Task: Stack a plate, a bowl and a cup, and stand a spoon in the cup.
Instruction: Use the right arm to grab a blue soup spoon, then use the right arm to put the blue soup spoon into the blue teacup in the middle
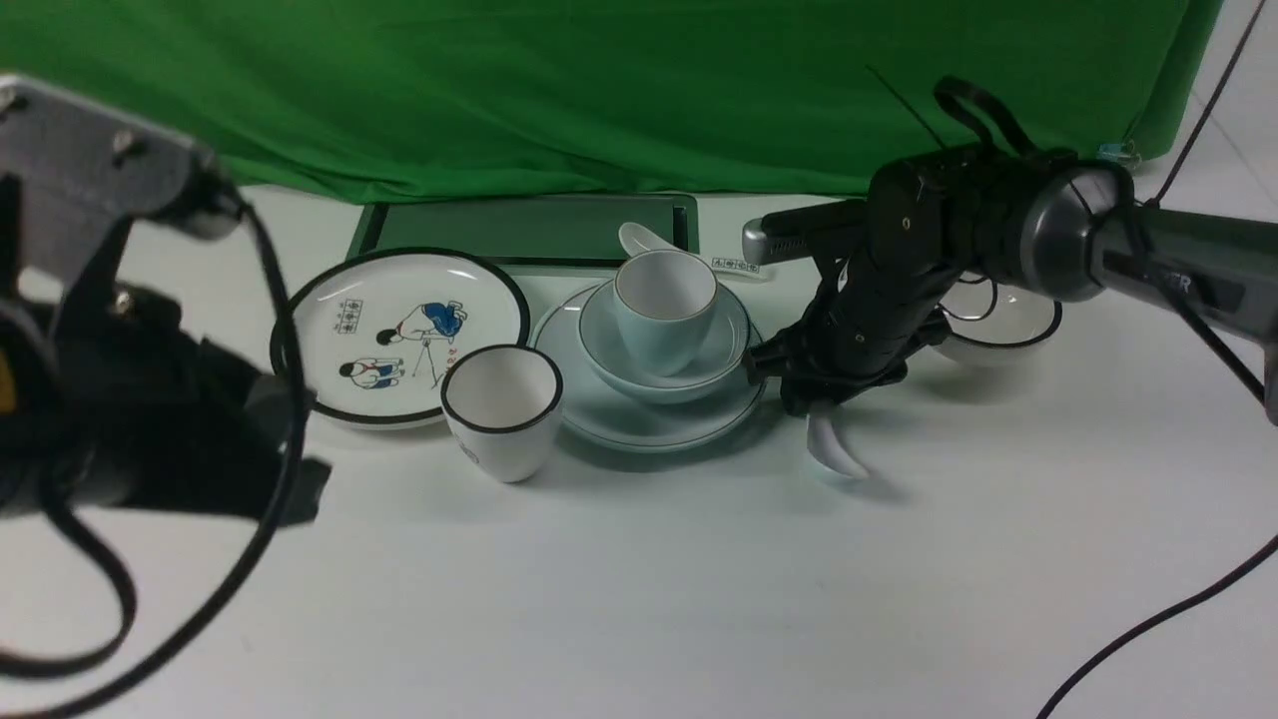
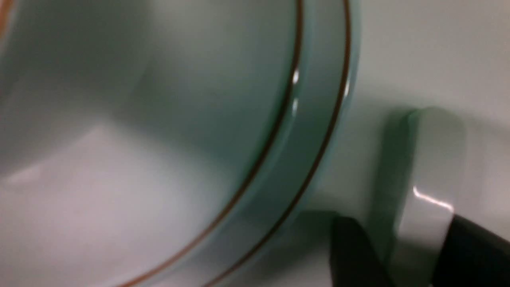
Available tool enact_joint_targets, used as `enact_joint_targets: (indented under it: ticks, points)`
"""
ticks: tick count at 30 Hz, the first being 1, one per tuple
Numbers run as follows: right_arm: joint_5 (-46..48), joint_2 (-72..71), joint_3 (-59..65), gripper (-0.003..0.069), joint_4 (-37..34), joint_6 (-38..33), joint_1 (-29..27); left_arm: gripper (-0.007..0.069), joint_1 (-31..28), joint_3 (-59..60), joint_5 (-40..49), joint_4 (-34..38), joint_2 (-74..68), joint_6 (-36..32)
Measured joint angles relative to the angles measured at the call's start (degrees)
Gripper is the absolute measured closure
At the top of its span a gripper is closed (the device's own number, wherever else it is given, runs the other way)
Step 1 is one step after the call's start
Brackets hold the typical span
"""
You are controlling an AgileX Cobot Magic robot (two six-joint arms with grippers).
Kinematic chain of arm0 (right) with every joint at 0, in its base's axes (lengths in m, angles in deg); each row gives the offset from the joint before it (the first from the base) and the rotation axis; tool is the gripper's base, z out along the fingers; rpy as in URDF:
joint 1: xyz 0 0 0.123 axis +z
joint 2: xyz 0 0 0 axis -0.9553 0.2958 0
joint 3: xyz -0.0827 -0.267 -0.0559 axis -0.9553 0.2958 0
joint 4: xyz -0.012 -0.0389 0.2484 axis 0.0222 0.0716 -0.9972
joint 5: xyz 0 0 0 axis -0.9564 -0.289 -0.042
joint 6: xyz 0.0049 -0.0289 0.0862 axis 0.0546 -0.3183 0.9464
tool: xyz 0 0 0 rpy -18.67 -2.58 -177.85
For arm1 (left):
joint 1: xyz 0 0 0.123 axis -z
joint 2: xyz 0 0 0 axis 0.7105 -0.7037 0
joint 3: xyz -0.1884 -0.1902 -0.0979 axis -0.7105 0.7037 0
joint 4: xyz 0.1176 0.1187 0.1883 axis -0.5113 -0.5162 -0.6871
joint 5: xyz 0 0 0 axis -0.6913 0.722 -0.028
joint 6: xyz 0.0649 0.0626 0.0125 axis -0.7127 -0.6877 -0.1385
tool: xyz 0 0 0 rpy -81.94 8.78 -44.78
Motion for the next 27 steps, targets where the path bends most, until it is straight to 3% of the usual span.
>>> enact_joint_targets:
  ticks: [3,12,16,17,18,20,27]
  points:
    - [1.24,-0.05,0.00,0.0494,0.42,-1.63,0.12,0.0659,0.00,3.98,0.63,-0.66,3.66,0.00]
    - [6.53,-7.63,0.40,0.0494,-2.01,-8.74,0.38,0.0657,0.00,8.89,2.86,-8.79,9.34,0.00]
    - [-2.46,-13.30,0.46,0.0494,-7.14,-14.51,2.18,0.0656,0.00,12.15,-4.14,-9.81,9.42,0.79]
    - [-11.54,-15.12,0.40,0.0494,-8.78,-17.06,4.17,0.0656,0.00,13.17,-6.46,-9.81,9.42,0.81]
    - [-11.54,-15.12,0.40,0.0494,-8.78,-17.34,4.40,0.0656,0.00,13.25,-6.58,-9.81,9.42,0.81]
    - [-24.31,-14.59,0.29,0.0494,-9.53,-19.88,7.28,0.0656,0.00,13.64,-7.52,-9.88,9.42,0.81]
    - [-45.06,-6.00,0.35,0.0494,-9.72,-20.50,8.94,0.0656,0.00,13.67,-8.27,-8.14,9.42,0.81]
